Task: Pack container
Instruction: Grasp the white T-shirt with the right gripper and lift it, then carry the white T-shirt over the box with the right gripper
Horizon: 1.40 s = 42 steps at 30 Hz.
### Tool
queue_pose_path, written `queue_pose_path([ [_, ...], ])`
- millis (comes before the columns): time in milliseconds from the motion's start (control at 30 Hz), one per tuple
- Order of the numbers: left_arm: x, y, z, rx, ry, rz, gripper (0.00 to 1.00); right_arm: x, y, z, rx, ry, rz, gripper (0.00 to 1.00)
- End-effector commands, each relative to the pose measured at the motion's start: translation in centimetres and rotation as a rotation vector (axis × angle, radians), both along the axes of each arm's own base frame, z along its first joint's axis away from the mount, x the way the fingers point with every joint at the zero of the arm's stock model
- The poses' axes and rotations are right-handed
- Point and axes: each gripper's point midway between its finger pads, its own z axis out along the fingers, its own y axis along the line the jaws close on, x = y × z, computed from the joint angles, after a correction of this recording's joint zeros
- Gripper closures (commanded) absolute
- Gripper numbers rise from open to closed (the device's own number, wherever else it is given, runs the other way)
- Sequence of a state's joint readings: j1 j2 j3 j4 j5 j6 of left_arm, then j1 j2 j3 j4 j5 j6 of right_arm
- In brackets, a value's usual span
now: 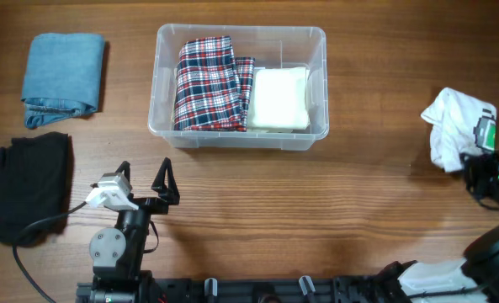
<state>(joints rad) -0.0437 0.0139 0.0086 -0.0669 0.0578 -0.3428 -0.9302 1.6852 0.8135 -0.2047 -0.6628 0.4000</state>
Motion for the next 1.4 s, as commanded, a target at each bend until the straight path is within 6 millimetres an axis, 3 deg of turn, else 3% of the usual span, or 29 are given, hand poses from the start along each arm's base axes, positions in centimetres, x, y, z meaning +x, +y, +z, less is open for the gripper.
queue_pose_path([
  [0, 0.0, 0.2, -0.1, -0.002, 0.002, 0.010, 0.00, 2.9, 0.3, 6.3, -0.107, -0.118, 0.077, 0.96],
  [133, 0.0, 0.2, -0.1, -0.002, 0.002, 0.010, 0.00, 4.0, 2.2, 10.0, -0.163, -0.167, 0.134, 0.96],
  [200, 0.0, 0.2, -0.1, -0.002, 0.002, 0.010, 0.00, 4.1, 2.8, 11.0, -0.177, -0.177, 0.147, 0.96],
  [433, 0.0, 0.2, -0.1, -0.002, 0.002, 0.010, 0.00, 5.5, 7.2, 17.3, -0.285, -0.217, 0.323, 0.96],
  [567, 0.0, 0.2, -0.1, -0.002, 0.002, 0.010, 0.00, 7.0, 11.3, 22.8, -0.357, -0.282, 0.468, 0.96],
  [667, 0.0, 0.2, -0.1, -0.002, 0.002, 0.010, 0.00, 7.8, 14.4, 25.7, -0.389, -0.327, 0.564, 0.96],
  [933, 0.0, 0.2, -0.1, -0.002, 0.002, 0.010, 0.00, 8.7, 26.2, 32.2, -0.439, -0.519, 0.856, 0.96],
  [1033, 0.0, 0.2, -0.1, -0.002, 0.002, 0.010, 0.00, 8.0, 30.9, 35.7, -0.474, -0.636, 0.966, 0.96],
  [1133, 0.0, 0.2, -0.1, -0.002, 0.002, 0.010, 0.00, 6.8, 35.6, 37.9, -0.483, -0.736, 1.066, 0.96],
  [1233, 0.0, 0.2, -0.1, -0.002, 0.002, 0.010, 0.00, 6.1, 39.5, 38.3, -0.473, -0.805, 1.161, 0.96],
  [1367, 0.0, 0.2, -0.1, -0.002, 0.002, 0.010, 0.00, 5.5, 45.2, 37.2, -0.490, -0.880, 1.313, 0.96],
])
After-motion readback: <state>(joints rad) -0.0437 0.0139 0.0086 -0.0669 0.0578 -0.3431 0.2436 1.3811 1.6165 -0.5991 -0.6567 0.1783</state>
